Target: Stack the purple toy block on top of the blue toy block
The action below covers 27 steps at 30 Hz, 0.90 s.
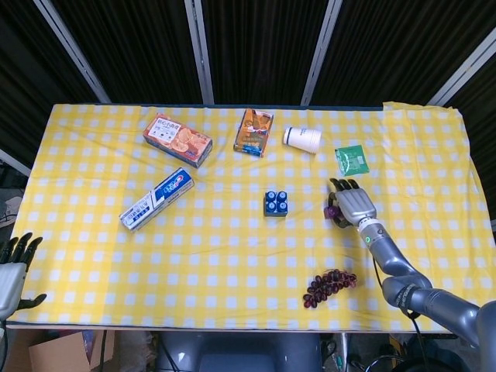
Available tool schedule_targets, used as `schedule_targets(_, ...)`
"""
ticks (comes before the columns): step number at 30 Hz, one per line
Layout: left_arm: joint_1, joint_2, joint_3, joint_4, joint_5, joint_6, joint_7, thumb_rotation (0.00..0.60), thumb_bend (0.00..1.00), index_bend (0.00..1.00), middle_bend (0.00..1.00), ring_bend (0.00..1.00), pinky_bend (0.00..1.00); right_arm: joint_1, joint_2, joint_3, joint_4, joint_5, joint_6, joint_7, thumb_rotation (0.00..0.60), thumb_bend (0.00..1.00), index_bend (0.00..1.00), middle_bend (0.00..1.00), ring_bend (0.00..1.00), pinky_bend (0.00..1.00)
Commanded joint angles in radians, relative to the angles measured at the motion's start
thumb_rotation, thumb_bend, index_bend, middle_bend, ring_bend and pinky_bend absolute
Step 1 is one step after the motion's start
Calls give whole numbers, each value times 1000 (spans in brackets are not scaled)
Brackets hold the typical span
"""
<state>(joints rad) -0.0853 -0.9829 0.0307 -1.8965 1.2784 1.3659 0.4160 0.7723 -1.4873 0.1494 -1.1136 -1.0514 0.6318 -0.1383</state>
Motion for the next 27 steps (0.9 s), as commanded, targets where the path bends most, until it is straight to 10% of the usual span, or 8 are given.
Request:
schedule_targets(1,1,3,1,-1,3,2,-5,600,0,71,0,0,42,2,15,4,-29,0,15,-13,600,426,478,1,20,0)
schedule_targets(14,3,20,4,-3,22,-1,-48,600,0,71,0,0,42,20,98,16,-209,64,88,-146,600,426,486,1,20,0)
schedule_targets(27,1,50,12,13,71,-18,-151,600,0,79,0,0,42,154,143,26,-508,377,244,-535,600,425,491,1,21,0)
